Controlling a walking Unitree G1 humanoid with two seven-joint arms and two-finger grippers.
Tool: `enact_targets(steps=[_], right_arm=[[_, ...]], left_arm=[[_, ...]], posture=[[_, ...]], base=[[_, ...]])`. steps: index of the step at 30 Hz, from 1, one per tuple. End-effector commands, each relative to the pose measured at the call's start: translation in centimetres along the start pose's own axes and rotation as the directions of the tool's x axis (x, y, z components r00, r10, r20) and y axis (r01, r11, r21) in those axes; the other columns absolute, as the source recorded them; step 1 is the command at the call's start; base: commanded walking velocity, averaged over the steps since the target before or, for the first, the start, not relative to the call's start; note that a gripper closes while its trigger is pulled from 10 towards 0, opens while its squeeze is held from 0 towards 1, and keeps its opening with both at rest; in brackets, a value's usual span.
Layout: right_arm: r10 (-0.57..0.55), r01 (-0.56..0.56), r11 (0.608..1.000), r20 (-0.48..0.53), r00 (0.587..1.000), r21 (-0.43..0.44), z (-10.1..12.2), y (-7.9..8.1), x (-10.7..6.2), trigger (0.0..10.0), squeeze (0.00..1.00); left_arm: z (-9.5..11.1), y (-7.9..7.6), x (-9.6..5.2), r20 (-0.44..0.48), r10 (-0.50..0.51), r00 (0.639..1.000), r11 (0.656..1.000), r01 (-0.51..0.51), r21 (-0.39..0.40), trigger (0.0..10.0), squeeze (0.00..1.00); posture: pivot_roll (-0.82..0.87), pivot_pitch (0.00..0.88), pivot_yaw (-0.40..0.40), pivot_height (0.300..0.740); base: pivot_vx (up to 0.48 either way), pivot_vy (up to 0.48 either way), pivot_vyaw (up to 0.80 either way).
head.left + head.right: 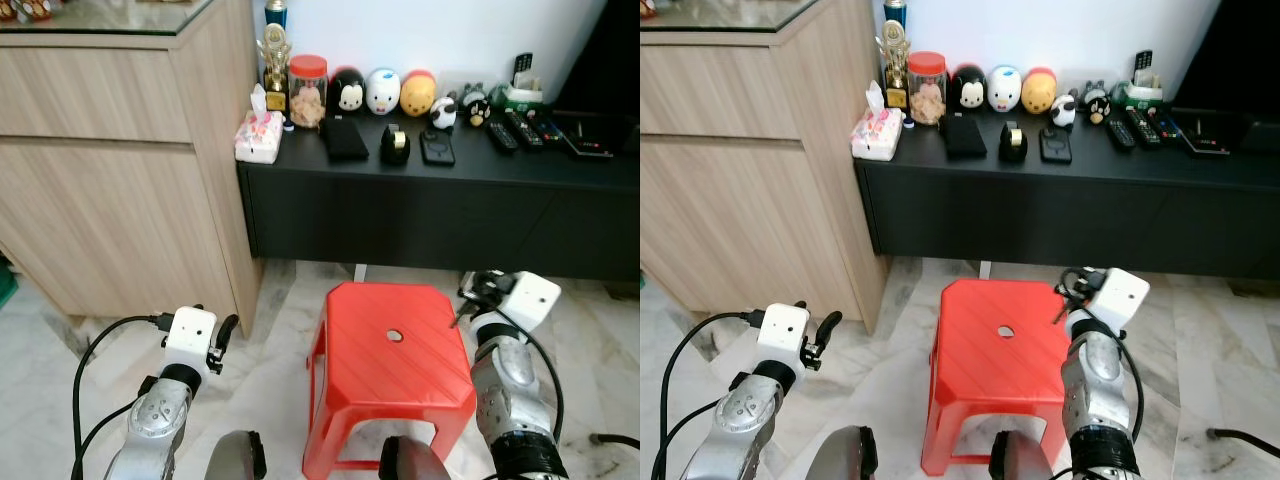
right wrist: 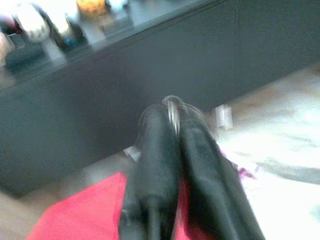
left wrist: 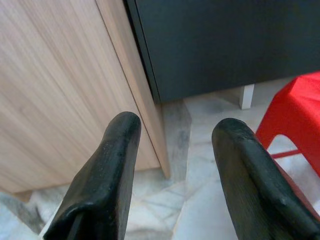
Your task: Hang keys on a hook
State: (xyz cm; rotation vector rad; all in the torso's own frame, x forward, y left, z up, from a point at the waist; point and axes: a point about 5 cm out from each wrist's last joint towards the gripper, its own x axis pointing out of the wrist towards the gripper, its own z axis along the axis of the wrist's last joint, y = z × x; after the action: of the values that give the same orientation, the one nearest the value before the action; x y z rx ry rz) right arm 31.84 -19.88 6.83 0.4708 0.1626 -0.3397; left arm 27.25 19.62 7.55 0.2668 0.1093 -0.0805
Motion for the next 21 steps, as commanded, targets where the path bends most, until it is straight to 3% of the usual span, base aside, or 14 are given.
enact_targets(steps=[1,2,4,5,6,8,9,11,12,14,15,16,17,21], right_arm=[[-0.006,0.009,0.999,-0.047,0.999,0.054,-0.4,0.0,0.0,10.0,0.00],[0.000,0.001,0.999,-0.035,0.999,0.038,-0.1,0.1,0.1,10.0,0.00],[0.137,-0.144,0.959,-0.047,0.989,-0.243,0.6,1.8,0.4,10.0,0.00],[0.142,-0.166,0.935,-0.097,0.985,-0.313,0.1,1.9,0.4,10.0,0.00],[0.247,-0.344,0.809,-0.254,0.935,-0.476,-1.5,3.0,0.0,10.0,0.00],[0.290,-0.414,0.717,-0.301,0.909,-0.561,-1.9,3.3,-0.2,10.0,0.00],[0.303,-0.390,0.660,-0.247,0.920,-0.642,-1.1,3.5,-0.1,10.0,0.00],[0.290,-0.354,0.746,-0.205,0.935,-0.564,-0.3,3.6,0.1,10.0,0.00],[0.262,-0.339,0.762,-0.215,0.941,-0.552,-0.1,3.4,0.3,10.0,0.00],[0.228,-0.342,0.720,-0.260,0.938,-0.604,-0.4,2.9,0.4,10.0,0.00],[0.208,-0.313,0.665,-0.235,0.949,-0.678,-0.1,2.4,0.5,10.0,0.00],[0.208,-0.280,0.663,-0.188,0.960,-0.695,0.5,2.4,0.6,10.0,0.00],[0.242,-0.211,0.746,-0.038,0.969,-0.631,2.3,2.9,0.7,10.0,0.00],[0.244,-0.155,0.815,0.088,0.966,-0.558,3.7,3.1,0.6,10.0,0.00]], left_arm=[[0.3,0.0,0.4,0.019,0.004,1.000,1.000,-0.004,0.003,10.0,0.00],[0.4,0.0,0.4,0.024,0.005,1.000,1.000,-0.005,0.004,10.0,0.00],[0.4,0.2,0.6,0.028,0.009,1.000,1.000,-0.009,0.005,10.0,0.00],[0.3,0.2,0.7,0.028,0.009,1.000,1.000,-0.010,0.005,10.0,0.00],[0.3,0.2,0.7,0.029,0.010,1.000,1.000,-0.010,0.006,10.0,0.00],[0.3,0.2,0.8,0.030,0.011,1.000,1.000,-0.011,0.006,10.0,0.00],[0.3,0.3,0.8,0.031,0.012,0.999,1.000,-0.013,0.007,10.0,0.00],[0.2,0.3,0.8,0.032,0.015,0.999,1.000,-0.015,0.006,10.0,0.00],[0.2,0.3,0.8,0.033,0.016,0.999,1.000,-0.016,0.005,10.0,0.00],[0.1,0.3,0.8,0.035,0.016,0.999,1.000,-0.016,0.004,10.0,0.00],[0.0,0.2,0.8,0.034,0.015,0.999,1.000,-0.015,0.004,10.0,0.00],[0.0,0.2,0.9,0.035,0.015,0.999,1.000,-0.015,0.004,10.0,0.00],[0.0,0.2,0.9,0.036,0.015,0.999,1.000,-0.016,0.004,10.0,0.00],[-0.1,0.2,0.9,0.036,0.016,0.999,1.000,-0.016,0.003,10.0,0.00]], posture=[[0.06,0.000,-0.060,0.614],[0.06,0.000,-0.061,0.614],[0.05,0.000,-0.060,0.614],[0.04,0.000,-0.060,0.614],[0.04,0.000,-0.061,0.614],[0.05,0.000,-0.061,0.614],[0.05,0.000,-0.064,0.614],[0.05,0.000,-0.063,0.614],[0.04,0.000,-0.063,0.614],[0.04,0.000,-0.063,0.614],[0.05,0.000,-0.063,0.614],[0.05,0.000,-0.063,0.614],[0.04,0.000,-0.062,0.614],[0.04,0.000,-0.063,0.614]], base=[[0.000,0.000,0.00],[0.000,0.000,0.00],[0.000,0.000,0.00],[0.000,0.000,0.00],[0.000,0.000,0.00],[0.000,0.000,0.00],[0.000,0.000,0.00],[0.000,0.000,0.00],[0.000,0.000,0.00],[0.000,0.000,0.00],[0.000,0.000,0.00],[0.000,0.000,0.00],[0.000,0.000,0.00],[0.000,0.000,0.00]])
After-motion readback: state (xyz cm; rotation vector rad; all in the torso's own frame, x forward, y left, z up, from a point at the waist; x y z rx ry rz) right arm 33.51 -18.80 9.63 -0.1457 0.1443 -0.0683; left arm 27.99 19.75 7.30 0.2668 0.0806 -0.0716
